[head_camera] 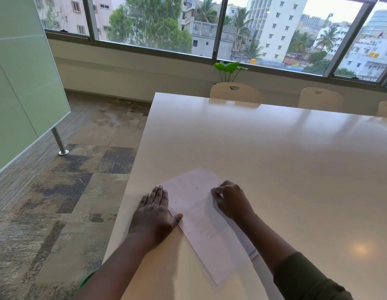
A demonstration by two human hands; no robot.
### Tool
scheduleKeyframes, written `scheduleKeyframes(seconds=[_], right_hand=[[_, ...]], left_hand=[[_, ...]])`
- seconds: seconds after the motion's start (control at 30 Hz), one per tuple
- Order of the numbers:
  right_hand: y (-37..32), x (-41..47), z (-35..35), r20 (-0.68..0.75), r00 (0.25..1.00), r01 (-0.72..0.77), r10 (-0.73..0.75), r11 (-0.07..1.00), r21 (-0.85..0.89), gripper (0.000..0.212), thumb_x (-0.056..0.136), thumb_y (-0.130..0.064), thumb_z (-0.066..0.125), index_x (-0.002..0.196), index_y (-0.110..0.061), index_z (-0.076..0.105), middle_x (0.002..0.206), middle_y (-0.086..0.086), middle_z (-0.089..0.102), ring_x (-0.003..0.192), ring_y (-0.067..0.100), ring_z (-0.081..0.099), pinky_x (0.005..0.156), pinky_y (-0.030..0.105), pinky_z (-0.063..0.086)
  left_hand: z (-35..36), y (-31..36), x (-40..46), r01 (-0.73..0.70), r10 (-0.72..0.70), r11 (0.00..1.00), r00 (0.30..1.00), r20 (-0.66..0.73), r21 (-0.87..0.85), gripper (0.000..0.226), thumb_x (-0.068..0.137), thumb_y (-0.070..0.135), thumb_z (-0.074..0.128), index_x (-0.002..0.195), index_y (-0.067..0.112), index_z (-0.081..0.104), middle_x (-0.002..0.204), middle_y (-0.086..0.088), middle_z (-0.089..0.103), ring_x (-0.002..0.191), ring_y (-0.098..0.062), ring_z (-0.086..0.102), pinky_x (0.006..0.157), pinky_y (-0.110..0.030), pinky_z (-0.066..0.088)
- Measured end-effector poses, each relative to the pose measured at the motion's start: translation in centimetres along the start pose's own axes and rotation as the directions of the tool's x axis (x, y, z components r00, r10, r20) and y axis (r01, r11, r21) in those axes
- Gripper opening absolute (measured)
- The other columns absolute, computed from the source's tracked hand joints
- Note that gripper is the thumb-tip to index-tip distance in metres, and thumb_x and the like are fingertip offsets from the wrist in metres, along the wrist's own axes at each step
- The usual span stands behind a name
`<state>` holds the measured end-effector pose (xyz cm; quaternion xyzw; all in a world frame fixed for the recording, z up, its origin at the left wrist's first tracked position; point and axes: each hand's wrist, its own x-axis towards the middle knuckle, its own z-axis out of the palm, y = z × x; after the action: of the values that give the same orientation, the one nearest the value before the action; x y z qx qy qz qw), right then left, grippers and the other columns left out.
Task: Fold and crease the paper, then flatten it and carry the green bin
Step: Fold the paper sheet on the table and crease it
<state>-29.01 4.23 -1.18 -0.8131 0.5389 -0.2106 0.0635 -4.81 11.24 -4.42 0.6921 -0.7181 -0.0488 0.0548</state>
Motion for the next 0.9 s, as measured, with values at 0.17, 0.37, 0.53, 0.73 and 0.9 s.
scheduleKeyframes(seconds=[0.17,0.37,0.53,0.73,0.9], right_hand=[[0.5,-0.7,-0.6,0.031,0.999,0.009,-0.012,0.996,0.09,0.021,0.08,-0.017,0.062,0.092,-0.021,0.079,0.087,0.005,0.069,0.076,0.017,0.067,0.074,0.024,0.052],[0.5,-0.9,-0.7,0.06,0.998,0.005,-0.007,0.999,0.036,0.015,0.08,-0.013,0.063,0.081,-0.016,0.078,0.08,0.007,0.066,0.074,0.021,0.066,0.07,0.026,0.051],[2.1,-0.7,-1.9,-0.021,0.992,-0.124,0.124,0.992,0.021,0.016,0.081,-0.014,0.063,0.086,-0.018,0.079,0.082,0.008,0.067,0.075,0.024,0.066,0.072,0.028,0.051],[-1.1,-1.4,-0.7,0.071,0.996,0.058,-0.062,0.997,0.049,0.018,0.08,-0.013,0.059,0.082,-0.011,0.077,0.082,0.01,0.067,0.077,0.022,0.065,0.07,0.029,0.053],[0.6,-0.4,-2.0,-0.042,0.977,-0.213,0.21,0.972,-0.097,0.017,0.082,-0.013,0.057,0.074,-0.011,0.072,0.076,0.013,0.061,0.071,0.034,0.064,0.062,0.029,0.045]], left_hand=[[0.0,-0.1,0.2,0.005,-0.005,1.0,1.0,0.003,-0.002,0.109,0.067,0.075,-0.003,0.155,0.01,0.003,0.163,-0.006,-0.002,0.15,-0.014,-0.005,0.122,-0.036,0.001],[-0.1,0.0,0.1,0.006,-0.006,1.0,1.0,0.006,-0.001,0.11,0.067,0.076,-0.002,0.155,0.01,0.004,0.163,-0.006,-0.001,0.15,-0.014,-0.005,0.122,-0.036,0.001],[-0.1,0.0,0.2,0.001,-0.001,1.0,1.0,0.014,0.015,0.11,0.066,0.076,-0.004,0.155,0.01,0.002,0.164,-0.006,-0.003,0.15,-0.014,-0.006,0.122,-0.035,0.001],[-0.1,0.0,0.2,-0.002,0.002,1.0,1.0,0.009,0.013,0.11,0.066,0.076,-0.004,0.155,0.01,0.002,0.163,-0.006,-0.002,0.15,-0.014,-0.005,0.122,-0.035,0.001],[-0.3,0.0,0.0,-0.001,0.001,1.0,1.0,0.011,0.006,0.11,0.066,0.076,-0.004,0.154,0.01,0.002,0.163,-0.006,-0.003,0.15,-0.014,-0.005,0.122,-0.035,0.0]])
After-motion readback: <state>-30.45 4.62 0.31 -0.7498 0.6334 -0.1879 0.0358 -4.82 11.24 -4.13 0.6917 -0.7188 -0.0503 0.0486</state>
